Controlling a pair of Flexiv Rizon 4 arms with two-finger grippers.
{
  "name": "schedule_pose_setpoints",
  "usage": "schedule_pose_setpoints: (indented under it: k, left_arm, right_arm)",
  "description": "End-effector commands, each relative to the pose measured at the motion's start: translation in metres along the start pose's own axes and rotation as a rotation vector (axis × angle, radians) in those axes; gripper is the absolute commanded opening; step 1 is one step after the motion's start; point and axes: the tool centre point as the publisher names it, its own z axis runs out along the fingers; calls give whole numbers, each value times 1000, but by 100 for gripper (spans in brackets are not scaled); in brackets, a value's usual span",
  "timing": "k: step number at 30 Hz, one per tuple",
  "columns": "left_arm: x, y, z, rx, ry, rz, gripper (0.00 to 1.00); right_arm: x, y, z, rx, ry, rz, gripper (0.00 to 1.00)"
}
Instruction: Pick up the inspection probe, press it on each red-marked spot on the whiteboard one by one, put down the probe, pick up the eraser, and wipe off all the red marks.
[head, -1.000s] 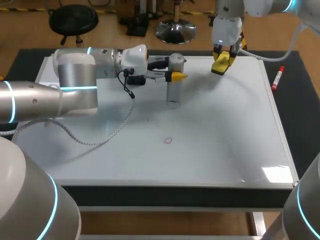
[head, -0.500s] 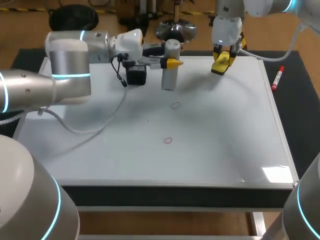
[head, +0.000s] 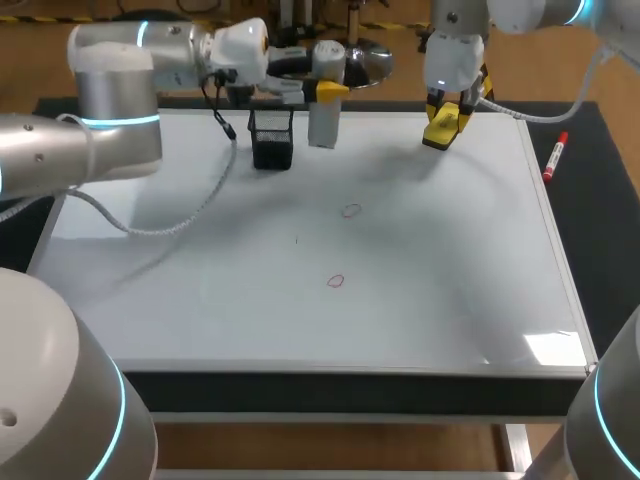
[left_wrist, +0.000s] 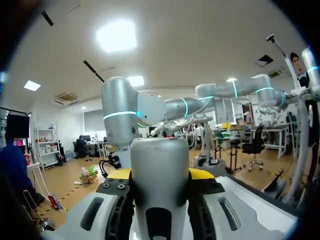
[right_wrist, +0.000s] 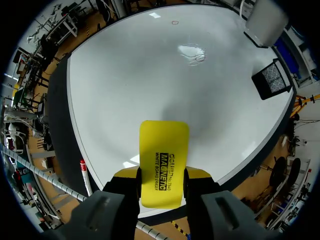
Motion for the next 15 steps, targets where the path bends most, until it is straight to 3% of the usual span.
schedule_pose_setpoints:
  k: [1,8,15]
  left_arm:
    - [-17,-14,-11,-13,29,1,0]
    - [-44,-29,-24,-24,43,19,0]
    - [-78,-28,-26,-26,64,27,0]
  right_arm:
    - [0,-1,-2,1,3,-2,0]
    - [0,-1,-2,1,3,-2,0]
    - [0,-1,-2,1,3,-2,0]
